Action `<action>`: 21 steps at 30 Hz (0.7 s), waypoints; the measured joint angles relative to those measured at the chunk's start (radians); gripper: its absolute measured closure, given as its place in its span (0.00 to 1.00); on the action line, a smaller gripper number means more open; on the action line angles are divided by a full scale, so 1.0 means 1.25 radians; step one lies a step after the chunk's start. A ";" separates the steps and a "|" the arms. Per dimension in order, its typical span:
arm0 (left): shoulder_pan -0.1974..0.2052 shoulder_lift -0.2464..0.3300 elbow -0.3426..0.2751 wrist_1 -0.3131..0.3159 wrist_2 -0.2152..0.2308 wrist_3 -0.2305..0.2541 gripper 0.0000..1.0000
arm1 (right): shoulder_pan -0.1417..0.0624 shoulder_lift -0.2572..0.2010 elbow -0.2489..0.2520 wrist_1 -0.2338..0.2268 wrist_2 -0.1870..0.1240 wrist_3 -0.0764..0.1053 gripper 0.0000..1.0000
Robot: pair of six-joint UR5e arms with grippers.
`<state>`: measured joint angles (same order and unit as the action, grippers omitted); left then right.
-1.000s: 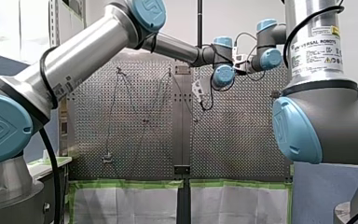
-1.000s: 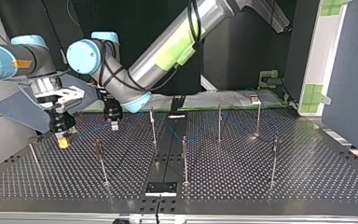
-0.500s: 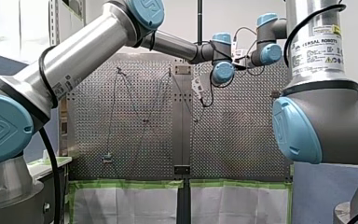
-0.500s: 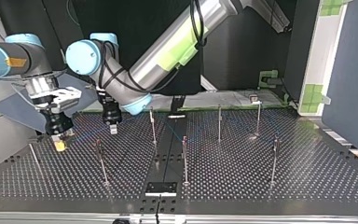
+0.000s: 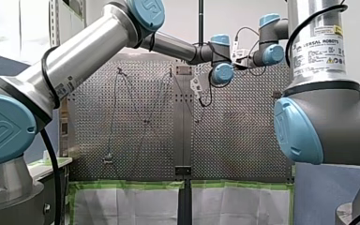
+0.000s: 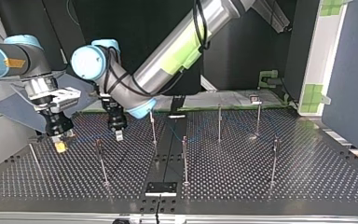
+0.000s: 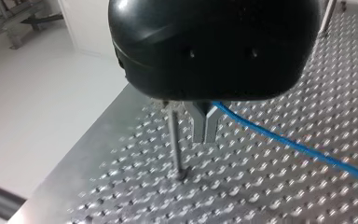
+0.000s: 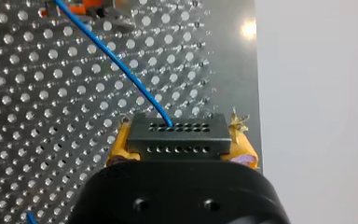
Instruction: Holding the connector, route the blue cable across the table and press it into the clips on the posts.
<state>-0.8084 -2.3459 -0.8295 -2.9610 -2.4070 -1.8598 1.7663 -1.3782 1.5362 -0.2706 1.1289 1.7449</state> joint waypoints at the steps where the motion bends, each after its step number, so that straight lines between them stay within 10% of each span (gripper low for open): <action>1: 0.002 0.000 0.000 0.008 -0.001 0.005 0.99 | 0.000 0.000 0.000 -0.002 -0.002 0.001 1.00; 21: 0.049 -0.015 -0.008 0.155 0.058 0.038 0.99 | -0.011 0.029 -0.011 -0.028 -0.029 0.014 1.00</action>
<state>-0.7471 -2.3651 -0.8397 -2.7668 -2.3350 -1.8124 1.7530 -1.3419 1.5226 -0.3060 1.0933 1.7622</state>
